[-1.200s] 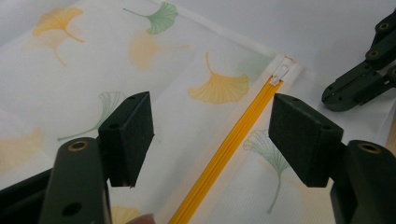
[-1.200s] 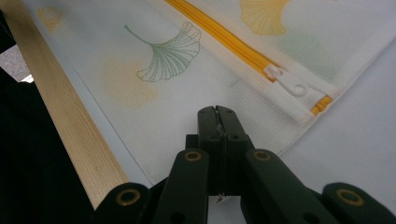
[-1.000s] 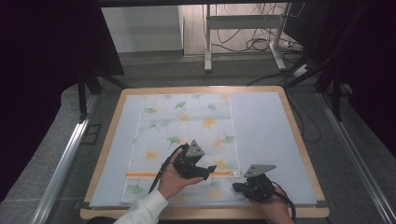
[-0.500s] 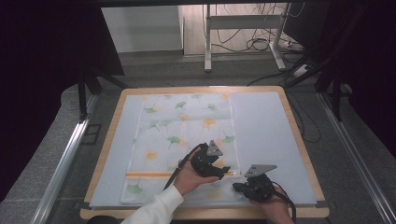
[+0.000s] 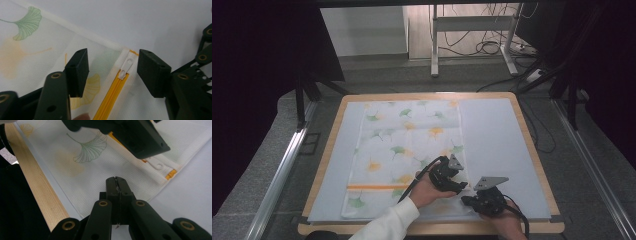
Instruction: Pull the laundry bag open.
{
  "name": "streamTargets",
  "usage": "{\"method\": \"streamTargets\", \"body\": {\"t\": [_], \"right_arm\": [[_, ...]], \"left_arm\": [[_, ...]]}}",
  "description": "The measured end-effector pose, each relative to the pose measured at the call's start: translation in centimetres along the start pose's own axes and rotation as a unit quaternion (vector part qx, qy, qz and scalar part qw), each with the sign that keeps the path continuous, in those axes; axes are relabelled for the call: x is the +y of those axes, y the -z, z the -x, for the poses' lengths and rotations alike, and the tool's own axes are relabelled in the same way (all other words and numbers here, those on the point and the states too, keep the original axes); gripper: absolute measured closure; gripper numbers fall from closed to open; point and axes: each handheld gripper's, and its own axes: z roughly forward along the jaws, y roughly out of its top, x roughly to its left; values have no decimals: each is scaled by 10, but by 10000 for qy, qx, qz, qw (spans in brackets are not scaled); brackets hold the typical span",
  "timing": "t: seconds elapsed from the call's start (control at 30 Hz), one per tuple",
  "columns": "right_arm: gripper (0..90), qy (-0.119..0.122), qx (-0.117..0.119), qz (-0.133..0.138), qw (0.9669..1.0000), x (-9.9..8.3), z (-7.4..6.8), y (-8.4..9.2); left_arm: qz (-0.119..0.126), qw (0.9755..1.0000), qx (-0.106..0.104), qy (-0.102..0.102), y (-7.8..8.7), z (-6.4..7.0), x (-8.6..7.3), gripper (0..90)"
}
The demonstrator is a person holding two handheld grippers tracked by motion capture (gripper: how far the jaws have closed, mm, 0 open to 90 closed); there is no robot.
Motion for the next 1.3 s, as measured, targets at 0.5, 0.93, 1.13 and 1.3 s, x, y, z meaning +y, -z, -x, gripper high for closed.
{"method": "streamTargets", "body": {"t": [0.5,0.93,1.13,1.3], "right_arm": [[891,13,24,-9,10000,0,1,0],[890,31,23,-25,10000,0,0,0],[890,48,16,-26,10000,1,1,0],[890,35,-4,-34,10000,2,2,0]], "left_arm": [[-213,9996,-170,-17,-14,2,2,660],[-344,9993,-64,-150,-15,8,6,841],[-404,9991,-53,-92,-15,9,8,843],[-354,9992,-145,-139,-15,7,7,840]]}}
